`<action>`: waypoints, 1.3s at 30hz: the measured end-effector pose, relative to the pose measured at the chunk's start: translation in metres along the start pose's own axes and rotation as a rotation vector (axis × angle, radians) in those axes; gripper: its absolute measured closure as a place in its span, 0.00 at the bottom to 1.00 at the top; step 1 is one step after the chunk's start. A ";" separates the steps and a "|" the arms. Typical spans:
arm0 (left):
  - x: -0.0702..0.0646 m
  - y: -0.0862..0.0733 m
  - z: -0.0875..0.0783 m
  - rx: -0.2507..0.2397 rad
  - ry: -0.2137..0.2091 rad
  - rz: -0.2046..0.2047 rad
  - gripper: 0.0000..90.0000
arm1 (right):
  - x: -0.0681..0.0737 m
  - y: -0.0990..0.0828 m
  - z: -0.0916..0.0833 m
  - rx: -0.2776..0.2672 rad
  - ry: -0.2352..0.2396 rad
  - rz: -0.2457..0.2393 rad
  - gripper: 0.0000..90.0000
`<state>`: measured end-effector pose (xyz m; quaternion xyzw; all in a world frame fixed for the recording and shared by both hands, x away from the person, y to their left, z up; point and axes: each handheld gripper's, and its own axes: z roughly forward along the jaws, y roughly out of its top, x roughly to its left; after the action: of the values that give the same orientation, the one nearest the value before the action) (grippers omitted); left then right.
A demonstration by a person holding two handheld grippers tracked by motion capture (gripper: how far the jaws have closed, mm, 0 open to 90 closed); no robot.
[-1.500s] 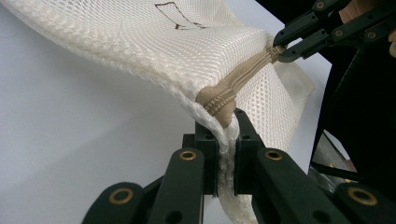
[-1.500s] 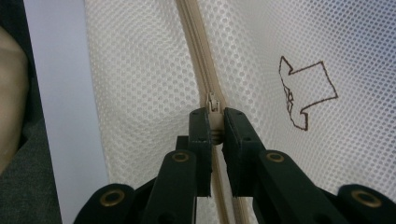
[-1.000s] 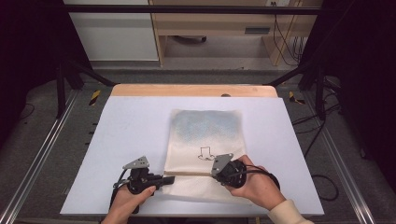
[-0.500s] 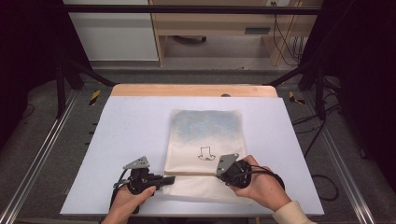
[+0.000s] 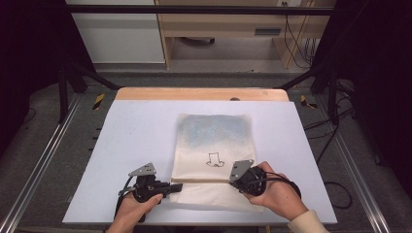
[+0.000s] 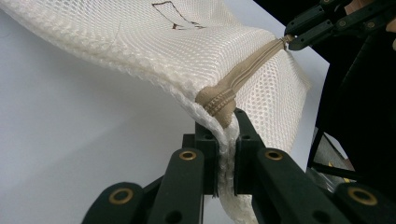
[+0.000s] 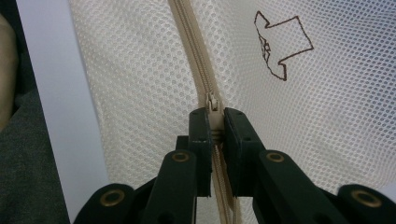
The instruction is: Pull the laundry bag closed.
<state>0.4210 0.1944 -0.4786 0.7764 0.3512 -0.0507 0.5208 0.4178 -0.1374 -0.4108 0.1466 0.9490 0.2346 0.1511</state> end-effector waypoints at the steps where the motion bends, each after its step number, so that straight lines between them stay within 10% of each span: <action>1: 0.000 0.000 0.000 0.000 0.000 0.000 0.93 | 0.000 0.000 0.000 -0.001 0.000 0.000 0.91; 39: 0.001 0.000 0.000 0.002 0.002 -0.001 0.93 | -0.009 -0.028 -0.015 0.027 -0.037 0.049 0.91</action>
<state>0.4215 0.1953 -0.4792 0.7769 0.3520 -0.0506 0.5195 0.4148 -0.1697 -0.4102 0.1762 0.9452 0.2228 0.1611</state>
